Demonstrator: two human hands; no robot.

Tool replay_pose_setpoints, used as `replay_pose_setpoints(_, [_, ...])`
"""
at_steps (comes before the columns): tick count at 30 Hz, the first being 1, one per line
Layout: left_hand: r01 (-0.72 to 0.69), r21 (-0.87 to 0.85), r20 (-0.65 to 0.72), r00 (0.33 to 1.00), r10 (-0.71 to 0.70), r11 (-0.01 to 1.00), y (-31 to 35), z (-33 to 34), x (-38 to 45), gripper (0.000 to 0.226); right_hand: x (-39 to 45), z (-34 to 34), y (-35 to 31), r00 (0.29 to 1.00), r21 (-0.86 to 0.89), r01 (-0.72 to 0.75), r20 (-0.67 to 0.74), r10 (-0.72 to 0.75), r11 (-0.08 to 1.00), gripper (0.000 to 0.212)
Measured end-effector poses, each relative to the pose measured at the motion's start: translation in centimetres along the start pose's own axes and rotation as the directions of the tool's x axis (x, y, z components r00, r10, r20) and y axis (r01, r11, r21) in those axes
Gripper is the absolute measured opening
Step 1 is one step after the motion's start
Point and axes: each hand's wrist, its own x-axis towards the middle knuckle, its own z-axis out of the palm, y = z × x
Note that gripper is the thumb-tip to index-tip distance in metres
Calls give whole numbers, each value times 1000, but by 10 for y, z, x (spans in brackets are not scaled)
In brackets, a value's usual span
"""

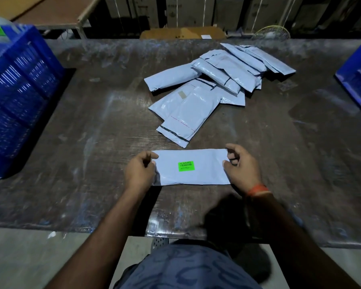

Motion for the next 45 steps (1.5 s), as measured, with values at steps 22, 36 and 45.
replay_pose_setpoints(22, [218, -645, 223, 970, -92, 732, 12, 4, -44, 25, -13, -7, 0, 980, 580, -91, 195, -29, 810, 32])
replay_pose_setpoints(36, [14, -617, -17, 999, -31, 787, -10, -93, -25, 22, -10, 42, -68, 920, 593, -149, 376, -108, 791, 33])
replay_pose_setpoints(45, [-34, -481, -6, 999, 36, 876, -24, -248, 15, 17, -28, 124, -190, 924, 453, 111, 282, -260, 885, 22])
